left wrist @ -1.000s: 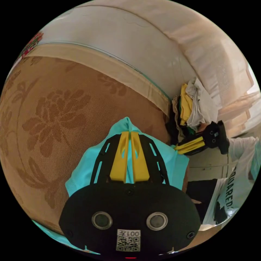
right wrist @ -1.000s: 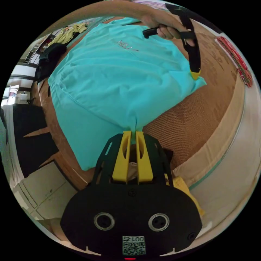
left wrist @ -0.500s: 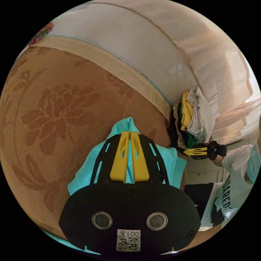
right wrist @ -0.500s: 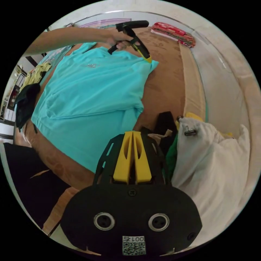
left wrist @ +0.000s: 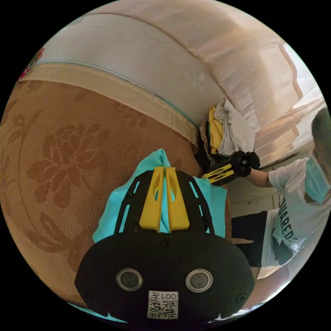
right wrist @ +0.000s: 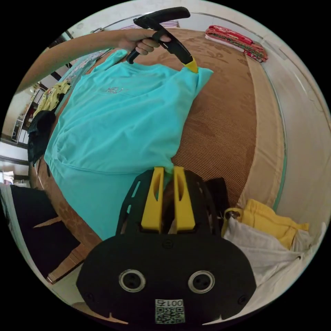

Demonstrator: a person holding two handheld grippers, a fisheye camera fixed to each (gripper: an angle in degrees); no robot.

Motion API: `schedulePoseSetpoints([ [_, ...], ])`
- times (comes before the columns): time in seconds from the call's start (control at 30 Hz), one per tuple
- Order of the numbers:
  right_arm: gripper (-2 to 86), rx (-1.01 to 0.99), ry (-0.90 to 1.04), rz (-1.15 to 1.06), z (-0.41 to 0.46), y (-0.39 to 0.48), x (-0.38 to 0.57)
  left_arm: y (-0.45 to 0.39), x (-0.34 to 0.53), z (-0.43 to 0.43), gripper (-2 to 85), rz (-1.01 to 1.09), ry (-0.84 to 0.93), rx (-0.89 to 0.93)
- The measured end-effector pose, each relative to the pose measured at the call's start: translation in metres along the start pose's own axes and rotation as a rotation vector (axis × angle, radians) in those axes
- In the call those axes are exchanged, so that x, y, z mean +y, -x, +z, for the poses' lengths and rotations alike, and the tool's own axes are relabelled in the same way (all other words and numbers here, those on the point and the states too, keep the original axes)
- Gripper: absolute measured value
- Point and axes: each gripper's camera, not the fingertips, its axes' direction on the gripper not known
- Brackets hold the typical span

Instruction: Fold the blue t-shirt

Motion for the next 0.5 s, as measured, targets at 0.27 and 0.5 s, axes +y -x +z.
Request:
schedulePoseSetpoints([
  [0.27, 1.7, 0.268, -0.29, 0.264, -0.07, 0.09, 0.052, 0.021, 0.037, 0.011, -1.0, -0.179, -0.104, 0.024],
  [0.5, 1.4, 0.424, -0.255, 0.554, -0.032, 0.108, 0.048, 0.013, 0.043, 0.053, -1.0, -0.208, -0.06, -0.13],
])
